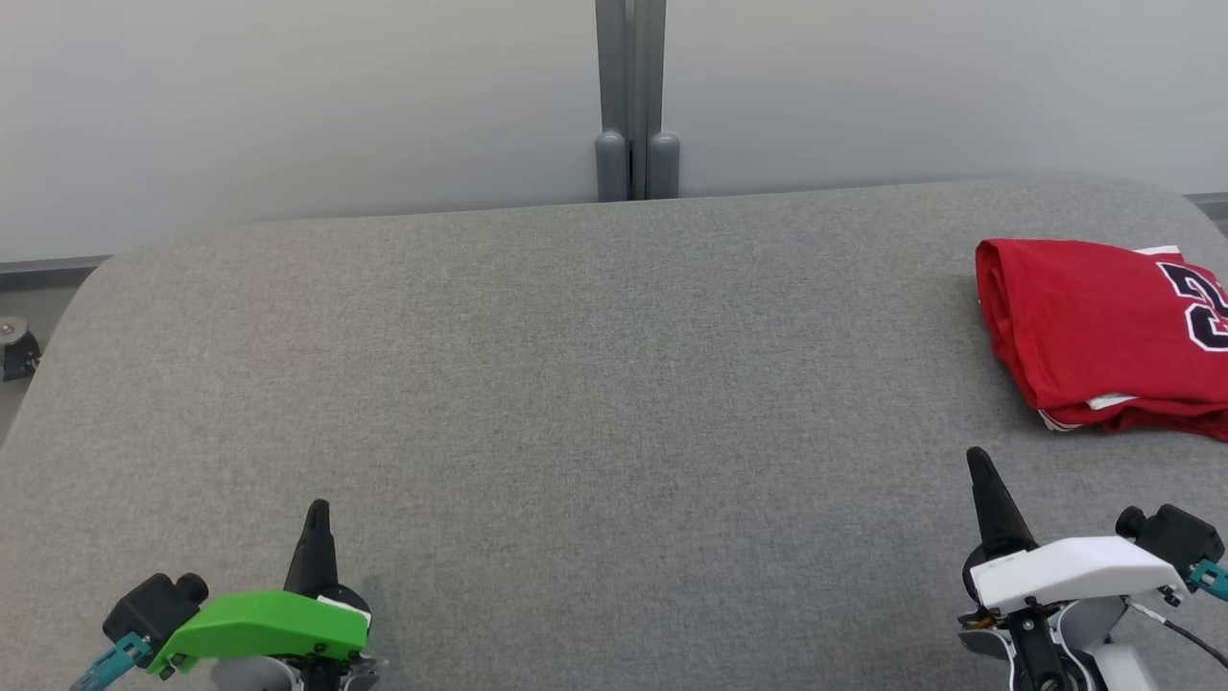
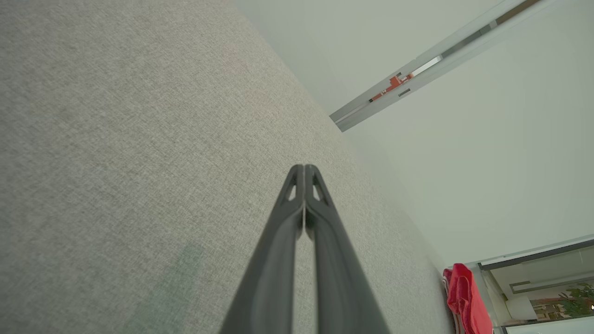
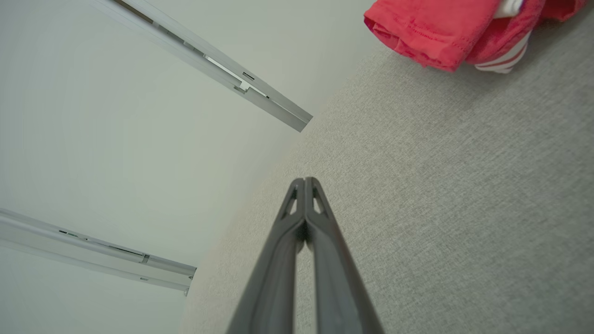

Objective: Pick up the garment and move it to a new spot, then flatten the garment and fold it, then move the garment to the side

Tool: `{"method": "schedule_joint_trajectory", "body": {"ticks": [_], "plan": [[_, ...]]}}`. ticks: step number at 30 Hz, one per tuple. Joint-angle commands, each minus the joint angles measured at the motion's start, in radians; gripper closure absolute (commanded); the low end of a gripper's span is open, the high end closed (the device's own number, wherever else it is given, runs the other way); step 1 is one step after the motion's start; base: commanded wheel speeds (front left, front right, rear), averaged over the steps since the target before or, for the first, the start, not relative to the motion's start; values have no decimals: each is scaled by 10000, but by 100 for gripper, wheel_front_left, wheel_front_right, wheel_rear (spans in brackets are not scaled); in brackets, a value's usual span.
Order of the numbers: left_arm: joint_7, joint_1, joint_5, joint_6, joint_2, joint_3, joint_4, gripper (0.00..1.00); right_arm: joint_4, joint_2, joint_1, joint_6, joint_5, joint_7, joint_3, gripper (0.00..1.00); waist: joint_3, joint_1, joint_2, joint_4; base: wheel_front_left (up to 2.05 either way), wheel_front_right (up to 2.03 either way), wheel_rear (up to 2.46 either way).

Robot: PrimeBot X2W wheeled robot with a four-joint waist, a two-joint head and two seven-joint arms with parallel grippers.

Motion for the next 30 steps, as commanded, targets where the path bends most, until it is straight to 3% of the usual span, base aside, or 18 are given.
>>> {"method": "schedule_joint_trajectory", "body": {"ticks": [1, 30], "plan": [[73, -297, -284, -91, 21, 109, -135, 100, -139, -60, -254, 0, 303, 81, -66, 100, 3, 0, -1, -5, 0, 0, 0], [919, -481, -3152, -619, 28, 853, -364, 100, -161, -68, -472, 1, 3314, 860, -438, 100, 69, 0, -1, -103, 0, 0, 0]]}}
